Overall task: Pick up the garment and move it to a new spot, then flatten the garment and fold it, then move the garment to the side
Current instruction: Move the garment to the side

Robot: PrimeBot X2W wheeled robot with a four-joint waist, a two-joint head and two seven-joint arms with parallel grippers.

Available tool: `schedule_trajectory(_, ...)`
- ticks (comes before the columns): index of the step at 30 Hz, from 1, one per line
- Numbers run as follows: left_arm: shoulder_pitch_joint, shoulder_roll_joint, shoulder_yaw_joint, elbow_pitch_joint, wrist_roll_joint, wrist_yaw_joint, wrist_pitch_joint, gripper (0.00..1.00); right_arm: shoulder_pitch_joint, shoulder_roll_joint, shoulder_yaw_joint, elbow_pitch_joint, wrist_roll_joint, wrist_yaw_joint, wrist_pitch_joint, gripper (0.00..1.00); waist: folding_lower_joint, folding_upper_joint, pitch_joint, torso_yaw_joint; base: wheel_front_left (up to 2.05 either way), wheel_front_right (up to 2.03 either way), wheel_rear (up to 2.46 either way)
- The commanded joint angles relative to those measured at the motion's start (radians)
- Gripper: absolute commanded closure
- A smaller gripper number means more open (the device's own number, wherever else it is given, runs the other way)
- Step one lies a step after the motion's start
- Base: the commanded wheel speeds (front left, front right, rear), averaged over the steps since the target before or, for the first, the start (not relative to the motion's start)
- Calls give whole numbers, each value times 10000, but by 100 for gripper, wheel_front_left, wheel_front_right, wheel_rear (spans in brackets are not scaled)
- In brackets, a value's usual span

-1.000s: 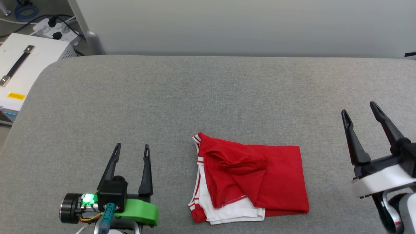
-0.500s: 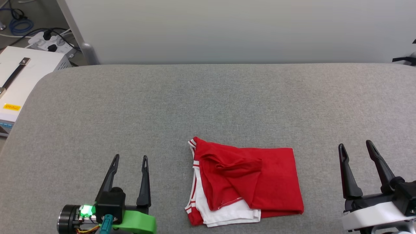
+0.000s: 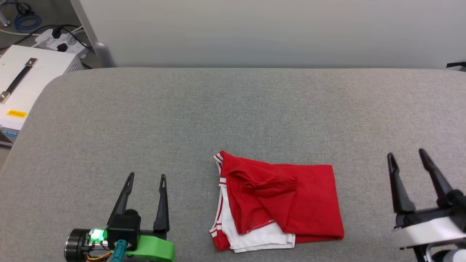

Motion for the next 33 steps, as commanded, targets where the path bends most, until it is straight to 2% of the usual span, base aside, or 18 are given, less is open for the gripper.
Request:
schedule_trajectory(1,-72,41,21,9,20,-54,-59,0,-418,-238,-79,-2,142,-7,-38,0,0,-1,58,62,0,0,0)
schedule_trajectory(3,-139,28,8,28,19,-73,-59,0,-841,-605,-126,-11,428,-7,293,0,0,-1,100,130,0,0,0)
schedule_trajectory(6,-261,11,-23,70,11,-128,-59,0,-1479,-1401,42,-7,1196,-7,1388,0,0,-1,202,274,0,0,0)
schedule_trajectory(12,-514,-51,-67,137,6,-199,-59,0,-2365,-3000,904,-61,3396,-7,4467,0,0,-1,434,570,0,0,0)
schedule_trajectory(15,-601,-94,-85,129,3,-217,-59,0,-2558,-3488,1288,6,4663,-7,6192,0,0,-1,583,703,0,0,0)
schedule_trajectory(19,-734,-157,-124,139,11,-238,-59,0,-2570,-3877,1881,134,5872,-7,8124,0,0,-1,785,883,0,0,0)
schedule_trajectory(23,-906,-224,-165,121,22,-254,-59,0,-2517,-4087,2376,311,6542,-7,9275,0,0,-1,1050,1071,0,0,0)
schedule_trajectory(27,-1072,-274,-201,115,37,-271,-59,0,-2544,-4039,2853,636,6870,-7,9827,0,0,-1,1338,1243,0,0,0)
schedule_trajectory(33,-1366,-315,-223,138,59,-307,-59,0,-2808,-3718,3506,1407,7134,-7,9979,0,0,-1,1766,1467,0,0,0)
